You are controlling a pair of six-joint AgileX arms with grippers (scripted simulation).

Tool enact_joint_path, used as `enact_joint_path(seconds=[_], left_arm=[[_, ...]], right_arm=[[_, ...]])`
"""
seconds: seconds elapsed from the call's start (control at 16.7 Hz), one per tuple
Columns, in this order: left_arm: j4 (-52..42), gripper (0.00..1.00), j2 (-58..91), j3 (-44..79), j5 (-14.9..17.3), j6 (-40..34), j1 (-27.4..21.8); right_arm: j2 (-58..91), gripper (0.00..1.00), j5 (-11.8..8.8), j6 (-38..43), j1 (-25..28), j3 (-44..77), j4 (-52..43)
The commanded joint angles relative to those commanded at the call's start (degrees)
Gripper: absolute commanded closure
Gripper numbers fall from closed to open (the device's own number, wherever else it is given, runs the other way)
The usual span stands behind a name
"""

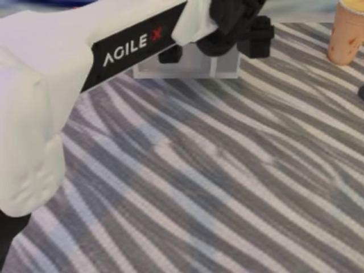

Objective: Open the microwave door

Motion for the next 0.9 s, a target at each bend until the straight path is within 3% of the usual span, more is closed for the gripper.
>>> enact_joint_path(seconds=[0.9], left_arm=[[6.3, 0.0, 12.1, 7.25, 2.29, 3.5, 3.77]], right_arm=[[0.0, 0.0, 0.0, 0.0, 0.0, 0.0, 0.0]])
